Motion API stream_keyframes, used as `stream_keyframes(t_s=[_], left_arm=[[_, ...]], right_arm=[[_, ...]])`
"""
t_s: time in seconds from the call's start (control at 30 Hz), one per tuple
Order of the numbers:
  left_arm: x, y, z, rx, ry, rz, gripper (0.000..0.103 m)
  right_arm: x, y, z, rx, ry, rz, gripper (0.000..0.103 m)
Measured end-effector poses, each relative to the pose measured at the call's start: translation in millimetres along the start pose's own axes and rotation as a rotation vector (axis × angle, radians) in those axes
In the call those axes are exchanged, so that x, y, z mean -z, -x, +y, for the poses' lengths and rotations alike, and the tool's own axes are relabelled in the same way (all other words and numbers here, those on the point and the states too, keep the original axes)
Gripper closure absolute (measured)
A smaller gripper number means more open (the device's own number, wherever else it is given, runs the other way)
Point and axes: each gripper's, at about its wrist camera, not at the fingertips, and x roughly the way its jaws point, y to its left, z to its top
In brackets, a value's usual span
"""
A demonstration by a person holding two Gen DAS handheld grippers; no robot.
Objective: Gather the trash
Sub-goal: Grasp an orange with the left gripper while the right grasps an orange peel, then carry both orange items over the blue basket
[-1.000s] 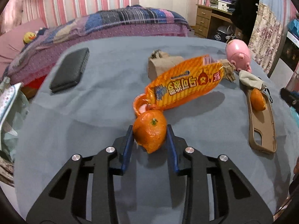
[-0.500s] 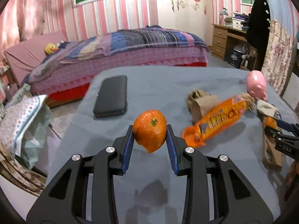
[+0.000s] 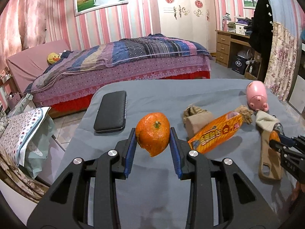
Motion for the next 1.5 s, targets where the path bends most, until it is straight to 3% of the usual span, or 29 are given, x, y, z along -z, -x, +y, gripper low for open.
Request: stream_keyframes(t_s=[0.3,0.63,1.0,1.5], left_arm=[[-12,30,-50,0.052,-0.039,-0.060,0.070],[-24,55,-152,0.192,-0.095,-0.116,0.070],[-22,80,-261,0.349,-0.187,-0.153,0.070],[-13,92,-357,0.478,-0.274,-0.133,0.070]], right_arm=[[0,72,-52,0.053,-0.045,-0.127,0.074],[10,128,-138,0.150,-0.190,-0.230,0.074],[30,154,-198,0.245,-0.253,-0.244,0.074],[73,190,-286,0.398,-0.396,-0.236,0.074]])
